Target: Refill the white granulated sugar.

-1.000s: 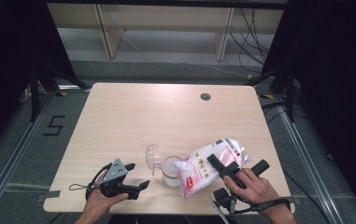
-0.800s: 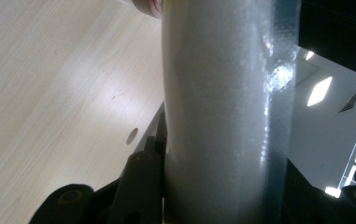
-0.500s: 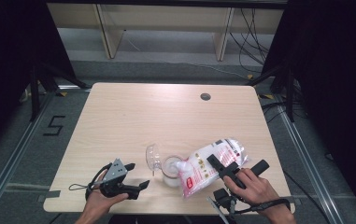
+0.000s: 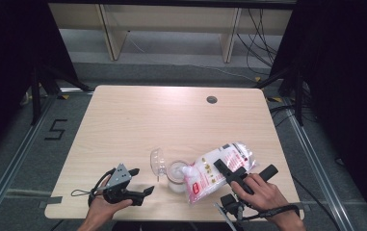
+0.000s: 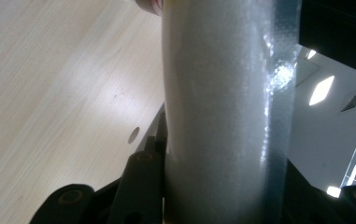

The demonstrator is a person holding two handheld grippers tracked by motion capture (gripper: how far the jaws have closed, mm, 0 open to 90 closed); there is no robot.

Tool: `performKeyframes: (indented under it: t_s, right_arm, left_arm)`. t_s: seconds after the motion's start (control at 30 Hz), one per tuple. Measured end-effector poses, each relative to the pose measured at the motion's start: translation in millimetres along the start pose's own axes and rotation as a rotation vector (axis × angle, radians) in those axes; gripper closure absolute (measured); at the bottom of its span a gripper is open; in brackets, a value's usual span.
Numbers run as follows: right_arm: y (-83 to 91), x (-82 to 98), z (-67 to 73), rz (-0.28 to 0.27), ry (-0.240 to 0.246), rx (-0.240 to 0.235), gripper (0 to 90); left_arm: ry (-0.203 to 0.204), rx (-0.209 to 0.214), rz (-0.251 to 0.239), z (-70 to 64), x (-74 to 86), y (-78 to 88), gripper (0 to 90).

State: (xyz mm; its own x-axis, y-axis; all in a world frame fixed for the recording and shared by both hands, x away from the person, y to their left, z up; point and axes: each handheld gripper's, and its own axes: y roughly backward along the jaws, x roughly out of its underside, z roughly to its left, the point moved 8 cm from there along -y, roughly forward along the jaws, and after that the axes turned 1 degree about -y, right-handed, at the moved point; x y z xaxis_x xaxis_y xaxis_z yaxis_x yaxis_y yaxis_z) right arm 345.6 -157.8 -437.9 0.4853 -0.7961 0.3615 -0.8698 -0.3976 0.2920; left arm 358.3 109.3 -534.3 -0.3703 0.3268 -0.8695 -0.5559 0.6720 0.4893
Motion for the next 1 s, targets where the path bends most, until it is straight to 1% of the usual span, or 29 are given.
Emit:
performKeyframes:
  t_s: [0.03, 0.07, 0.13, 0.23, 0.27, 0.43, 0.57, 0.73, 0.77, 0.87, 0.9, 0.97, 1.0]
  right_arm:
    - [0.0, 0.0, 0.0, 0.0, 0.0, 0.0, 72.7]
    - [-0.2, 0.9, -1.0, 0.001, 0.017, 0.0, 72.8]
    - [0.0, 1.4, -0.8, 0.004, 0.013, -0.002, 72.7]
    - [0.7, 1.9, -1.1, 0.006, 0.008, -0.003, 72.8]
    - [0.7, 1.6, -1.4, 0.004, 0.011, 0.001, 72.8]
    - [0.5, 0.7, -1.4, 0.002, 0.013, 0.0, 72.8]
    - [0.2, 0.2, -0.2, 0.001, 0.0, -0.004, 72.8]
    - [0.2, 0.3, -0.4, 0.002, 0.003, -0.001, 72.9]
    - [0.1, 0.5, -0.9, 0.002, 0.013, 0.002, 72.9]
    - [0.2, 1.0, -1.5, 0.004, 0.022, 0.0, 72.9]
    - [0.3, 1.0, -1.1, 0.005, 0.018, -0.002, 72.9]
    - [0.3, 1.0, -1.2, 0.006, 0.021, 0.0, 72.9]
    - [0.0, 0.5, -0.2, 0.005, 0.013, -0.001, 72.9]
  left_arm:
    - [0.0, 0.0, 0.0, 0.0, 0.0, 0.0, 16.1]
    - [0.001, 0.0, -0.001, 0.0, 0.0, 0.0, 16.1]
    - [0.001, 0.005, -0.003, 0.0, -0.1, -0.2, 16.1]
    - [-0.001, 0.0, 0.0, 0.1, 0.0, 0.0, 16.1]
    - [0.0, 0.005, -0.002, -0.2, -0.1, -0.3, 16.1]
    - [-0.001, 0.002, -0.001, 0.3, 0.1, -0.1, 16.1]
    - [0.0, 0.005, -0.002, 0.0, -0.1, -0.3, 16.1]
    - [0.003, 0.005, -0.003, -0.3, 0.0, -0.4, 16.1]
    - [0.003, 0.005, -0.002, -0.3, 0.0, -0.4, 16.0]
    - [0.003, 0.005, -0.002, -0.3, 0.1, -0.6, 16.1]
    - [0.009, 0.005, -0.007, -0.7, -0.2, -1.1, 16.1]
    - [0.01, 0.005, -0.007, -0.8, -0.1, -1.1, 16.1]
    - [0.01, 0.005, -0.008, -0.8, -0.3, -1.1, 16.1]
